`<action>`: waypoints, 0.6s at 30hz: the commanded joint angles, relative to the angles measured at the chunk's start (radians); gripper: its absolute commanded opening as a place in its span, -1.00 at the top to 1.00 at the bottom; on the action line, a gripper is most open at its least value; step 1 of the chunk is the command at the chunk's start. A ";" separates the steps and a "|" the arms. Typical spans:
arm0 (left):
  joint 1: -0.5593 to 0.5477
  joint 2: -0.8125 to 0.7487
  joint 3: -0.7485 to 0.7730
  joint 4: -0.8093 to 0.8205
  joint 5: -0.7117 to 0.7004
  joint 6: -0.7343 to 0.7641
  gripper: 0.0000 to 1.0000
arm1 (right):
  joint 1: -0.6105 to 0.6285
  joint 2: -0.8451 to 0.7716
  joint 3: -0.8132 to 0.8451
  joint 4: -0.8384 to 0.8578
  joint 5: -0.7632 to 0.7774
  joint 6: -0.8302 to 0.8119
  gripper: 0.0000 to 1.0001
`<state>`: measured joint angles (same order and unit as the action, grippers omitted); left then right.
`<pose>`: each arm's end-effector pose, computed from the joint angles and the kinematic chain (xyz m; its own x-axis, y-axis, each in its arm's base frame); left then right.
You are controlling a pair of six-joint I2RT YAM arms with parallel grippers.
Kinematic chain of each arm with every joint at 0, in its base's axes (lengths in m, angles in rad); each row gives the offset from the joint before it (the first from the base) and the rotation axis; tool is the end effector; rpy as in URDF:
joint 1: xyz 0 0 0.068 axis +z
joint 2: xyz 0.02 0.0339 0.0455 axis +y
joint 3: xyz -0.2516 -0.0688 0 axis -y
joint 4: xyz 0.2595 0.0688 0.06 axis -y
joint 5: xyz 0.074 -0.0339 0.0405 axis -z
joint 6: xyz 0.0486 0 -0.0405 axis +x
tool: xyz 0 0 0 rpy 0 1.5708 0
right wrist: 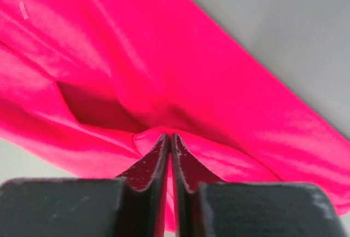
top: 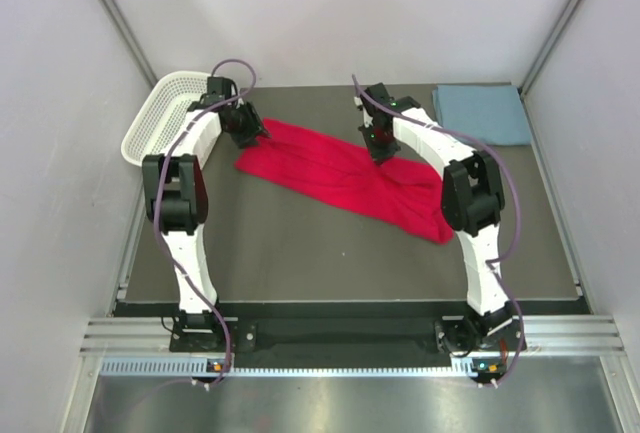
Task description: Fold and stack the t-shirts
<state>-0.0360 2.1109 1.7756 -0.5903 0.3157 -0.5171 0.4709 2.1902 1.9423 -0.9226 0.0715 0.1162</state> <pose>0.4856 -0.0326 0.2045 -0.8032 -0.4413 -0.4001 -0.2028 0.8341 -0.5129 0.4294 0.2147 0.2001 -0.8648 -0.3105 -0.3947 -0.3297 0.9439 -0.0202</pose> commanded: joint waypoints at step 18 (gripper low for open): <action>-0.064 -0.080 -0.169 0.067 0.071 -0.021 0.03 | -0.253 -0.409 -0.517 0.142 -0.044 0.062 0.11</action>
<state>-0.0753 2.1250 1.6508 -0.5690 0.3519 -0.5373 0.2726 1.8587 1.5211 -0.8661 0.0475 0.1692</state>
